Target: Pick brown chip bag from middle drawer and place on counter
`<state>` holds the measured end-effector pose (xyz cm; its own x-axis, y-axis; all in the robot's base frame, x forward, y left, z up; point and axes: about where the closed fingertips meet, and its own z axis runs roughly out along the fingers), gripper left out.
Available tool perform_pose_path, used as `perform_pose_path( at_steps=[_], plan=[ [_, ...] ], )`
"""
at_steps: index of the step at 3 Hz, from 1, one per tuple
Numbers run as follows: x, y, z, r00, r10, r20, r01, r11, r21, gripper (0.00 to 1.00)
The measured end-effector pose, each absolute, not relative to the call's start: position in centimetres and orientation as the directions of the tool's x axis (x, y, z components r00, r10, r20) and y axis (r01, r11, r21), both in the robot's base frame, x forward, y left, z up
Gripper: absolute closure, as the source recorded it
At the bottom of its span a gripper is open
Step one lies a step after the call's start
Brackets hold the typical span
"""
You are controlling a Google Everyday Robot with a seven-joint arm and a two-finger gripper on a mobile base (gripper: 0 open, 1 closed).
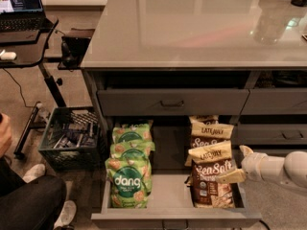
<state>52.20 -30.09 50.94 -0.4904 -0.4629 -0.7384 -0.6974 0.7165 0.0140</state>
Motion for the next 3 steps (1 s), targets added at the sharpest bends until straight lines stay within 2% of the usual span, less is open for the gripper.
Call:
perform_pose_path(
  at_steps=[2, 3],
  plan=[
    [53.7, -31.8, 46.9, -0.489, -0.446, -0.750, -0.595, 0.799, -0.087, 0.00],
    [53.5, -31.4, 45.6, -0.531, -0.426, -0.733, -0.584, 0.810, -0.047, 0.00]
  ],
)
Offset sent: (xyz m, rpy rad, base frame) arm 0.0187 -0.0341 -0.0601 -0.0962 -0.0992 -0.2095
